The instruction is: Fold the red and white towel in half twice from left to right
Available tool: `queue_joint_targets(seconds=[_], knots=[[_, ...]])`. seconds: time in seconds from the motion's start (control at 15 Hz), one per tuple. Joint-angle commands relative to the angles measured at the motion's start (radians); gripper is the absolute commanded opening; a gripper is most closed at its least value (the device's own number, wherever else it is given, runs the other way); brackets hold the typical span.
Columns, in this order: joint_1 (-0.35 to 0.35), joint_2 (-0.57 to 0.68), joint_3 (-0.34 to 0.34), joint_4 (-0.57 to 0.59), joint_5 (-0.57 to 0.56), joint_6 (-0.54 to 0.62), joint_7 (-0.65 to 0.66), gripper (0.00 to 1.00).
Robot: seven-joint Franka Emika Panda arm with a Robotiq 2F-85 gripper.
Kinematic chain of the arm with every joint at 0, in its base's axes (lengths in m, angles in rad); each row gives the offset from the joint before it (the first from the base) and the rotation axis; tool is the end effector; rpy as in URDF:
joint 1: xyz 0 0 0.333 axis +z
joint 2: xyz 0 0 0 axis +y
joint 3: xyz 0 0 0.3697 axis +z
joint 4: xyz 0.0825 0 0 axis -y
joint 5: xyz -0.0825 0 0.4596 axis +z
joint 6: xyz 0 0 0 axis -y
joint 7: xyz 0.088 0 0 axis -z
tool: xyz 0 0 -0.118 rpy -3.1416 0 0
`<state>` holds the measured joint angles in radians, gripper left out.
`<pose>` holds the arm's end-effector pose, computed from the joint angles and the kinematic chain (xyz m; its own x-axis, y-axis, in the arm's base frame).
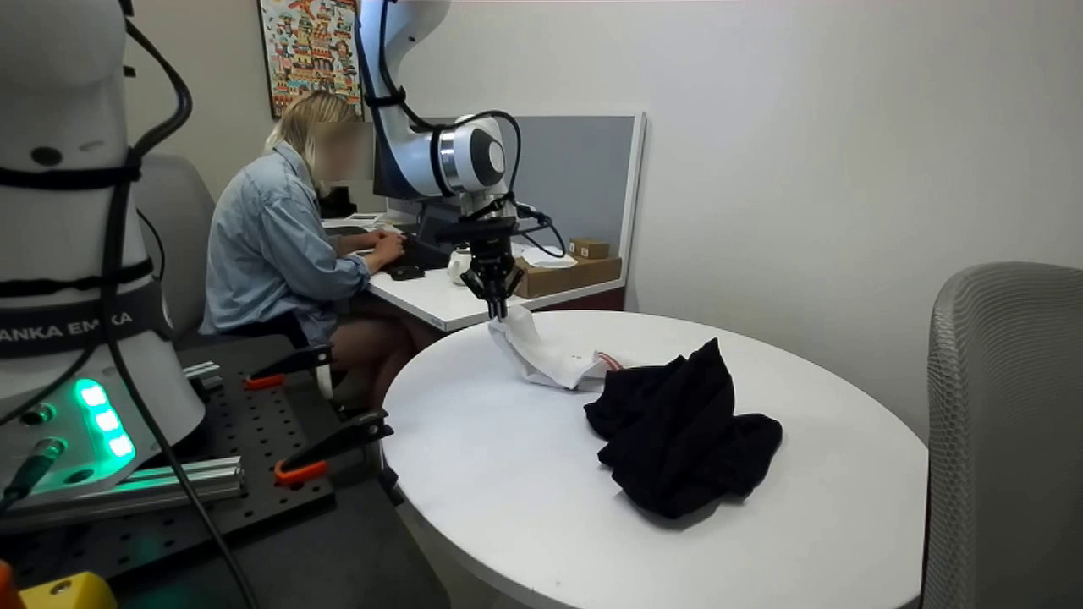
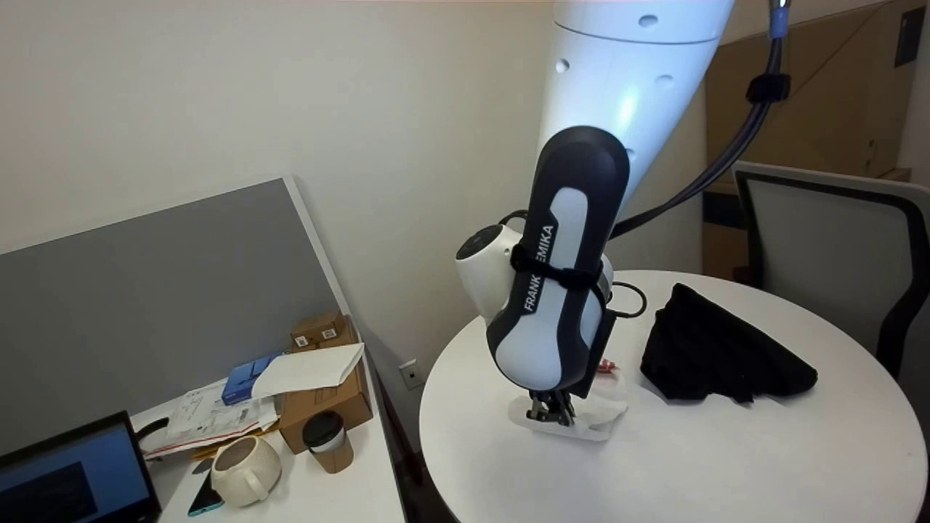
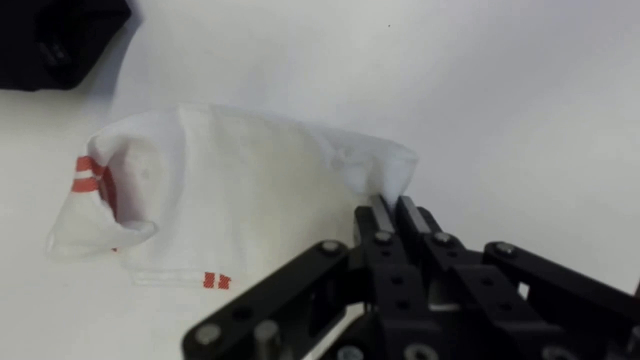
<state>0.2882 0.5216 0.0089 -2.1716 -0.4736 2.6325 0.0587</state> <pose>0.5788 0.1867 0.1100 0.7927 0.6031 -0.0890 0.6075 -0.7689 0.1994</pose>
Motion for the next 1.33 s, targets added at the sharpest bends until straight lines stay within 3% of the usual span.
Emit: queue_joint_targets(seconds=[0.0,0.53,1.27], knots=[[-0.040,-0.143,0.046,-0.066,0.081,-0.016,-0.042,0.10],[-0.066,-0.236,0.081,-0.042,0.144,-0.087,-0.056,0.10],[-0.159,-0.139,0.056,0.045,0.218,-0.123,-0.085,0.10]])
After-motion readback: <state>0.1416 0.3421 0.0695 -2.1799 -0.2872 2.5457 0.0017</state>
